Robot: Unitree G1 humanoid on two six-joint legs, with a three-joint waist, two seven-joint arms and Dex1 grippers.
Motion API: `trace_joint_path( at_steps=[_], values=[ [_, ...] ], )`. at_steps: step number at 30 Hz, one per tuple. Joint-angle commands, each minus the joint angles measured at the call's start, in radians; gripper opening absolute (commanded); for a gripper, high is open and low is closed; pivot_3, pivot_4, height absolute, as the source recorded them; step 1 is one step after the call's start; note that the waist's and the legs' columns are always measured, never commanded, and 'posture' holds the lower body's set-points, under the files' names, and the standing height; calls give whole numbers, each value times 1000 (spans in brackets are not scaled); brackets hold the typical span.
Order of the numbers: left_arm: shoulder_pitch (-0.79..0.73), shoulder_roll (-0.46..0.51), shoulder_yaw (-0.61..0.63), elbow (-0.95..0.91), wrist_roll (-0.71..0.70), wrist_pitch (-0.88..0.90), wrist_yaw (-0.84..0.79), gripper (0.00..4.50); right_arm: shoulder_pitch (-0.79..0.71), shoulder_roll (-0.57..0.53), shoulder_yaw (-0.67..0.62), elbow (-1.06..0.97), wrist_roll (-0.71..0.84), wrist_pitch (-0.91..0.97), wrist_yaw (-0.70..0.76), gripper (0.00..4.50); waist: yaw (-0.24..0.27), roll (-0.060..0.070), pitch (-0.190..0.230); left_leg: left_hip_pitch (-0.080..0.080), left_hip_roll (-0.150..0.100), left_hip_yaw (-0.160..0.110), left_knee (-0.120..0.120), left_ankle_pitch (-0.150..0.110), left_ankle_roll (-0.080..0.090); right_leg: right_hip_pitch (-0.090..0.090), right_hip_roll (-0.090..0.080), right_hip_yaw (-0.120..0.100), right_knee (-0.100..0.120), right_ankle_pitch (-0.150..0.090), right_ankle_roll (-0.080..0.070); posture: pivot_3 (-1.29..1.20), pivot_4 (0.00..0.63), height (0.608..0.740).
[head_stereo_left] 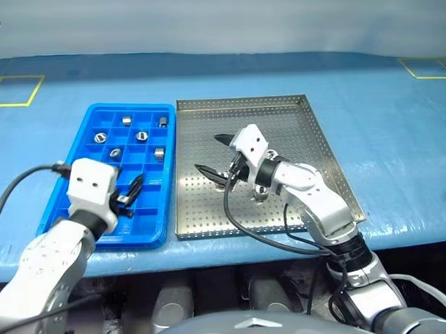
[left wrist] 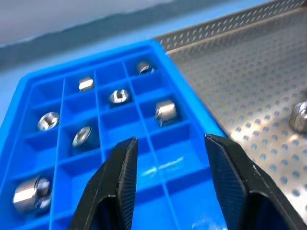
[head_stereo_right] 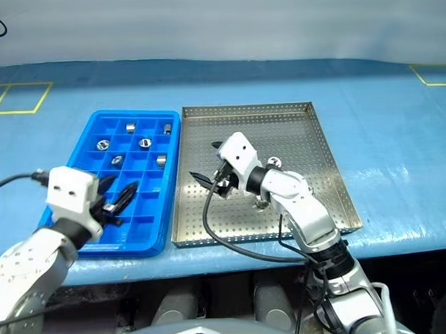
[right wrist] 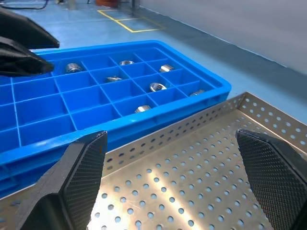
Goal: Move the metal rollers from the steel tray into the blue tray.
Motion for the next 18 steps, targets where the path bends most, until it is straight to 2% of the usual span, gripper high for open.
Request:
trace_joint_path(
  at_steps=[1,7,13,16,18],
  values=[
    [-71,18,-98,74,10,-43,-41,2354,26,-20,-59,-86,-5,5,-37,4500,-19,0,0,0,-1,0,0,0,0,0,0,0,0,0,0,-110,150,740],
    [-186,46,-316,274,81,-130,-116,2354,96,-57,-121,-176,-10,44,-92,4500,-77,0,0,0,-3,0,0,0,1,-1,1,2,0,0,0,-210,150,740],
    [-228,-3,-370,429,118,-211,-137,2354,132,-62,-135,-221,-13,66,-128,4500,-145,0,0,0,0,2,0,-1,2,-1,1,4,0,1,3,-270,150,740],
    [-235,-6,-373,469,123,-224,-164,2911,144,-56,-137,-232,-13,66,-144,4500,-176,0,0,-1,1,1,0,-1,2,-1,1,5,0,4,7,-287,150,740],
    [-244,3,-378,473,133,-194,-160,3540,149,-52,-135,-236,-14,64,-153,4500,-194,0,0,-1,1,1,0,-1,2,-1,1,5,0,4,7,-294,150,740]
  ],
)
